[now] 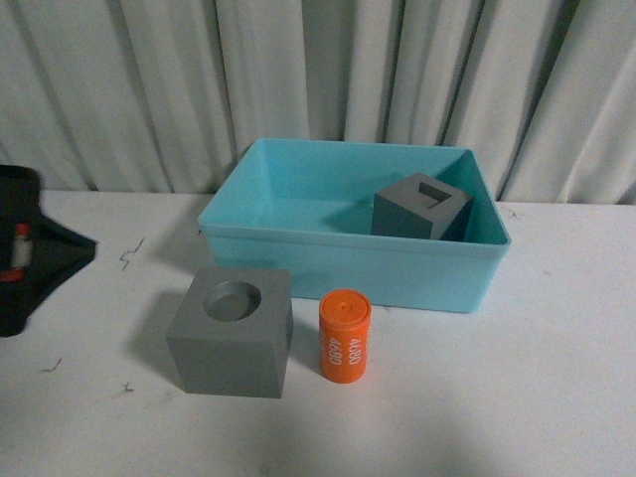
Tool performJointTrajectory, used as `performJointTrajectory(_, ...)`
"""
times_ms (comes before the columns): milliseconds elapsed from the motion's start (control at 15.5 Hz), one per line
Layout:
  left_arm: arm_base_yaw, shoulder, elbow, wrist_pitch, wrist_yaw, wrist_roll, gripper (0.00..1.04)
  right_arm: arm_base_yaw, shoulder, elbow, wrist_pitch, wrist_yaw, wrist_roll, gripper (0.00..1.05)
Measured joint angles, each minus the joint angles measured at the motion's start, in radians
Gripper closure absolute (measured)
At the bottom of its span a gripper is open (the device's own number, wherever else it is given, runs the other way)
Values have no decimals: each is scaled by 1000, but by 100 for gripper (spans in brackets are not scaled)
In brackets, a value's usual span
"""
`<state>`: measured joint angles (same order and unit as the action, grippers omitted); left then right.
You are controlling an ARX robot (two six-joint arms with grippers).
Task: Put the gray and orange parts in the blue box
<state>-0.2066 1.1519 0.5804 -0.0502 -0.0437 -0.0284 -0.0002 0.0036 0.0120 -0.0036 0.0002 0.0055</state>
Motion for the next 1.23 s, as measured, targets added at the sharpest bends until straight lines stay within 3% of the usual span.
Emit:
performJointTrajectory(258,-93,278,90,132,-78,39,7,0,0,0,0,0,0,6)
performJointTrajectory(581,-108,554,172,215,-185,49,7,0,0,0,0,0,0,6)
performJointTrajectory(1226,-144,704,288,209,-219,18,7,0,0,0,0,0,0,6)
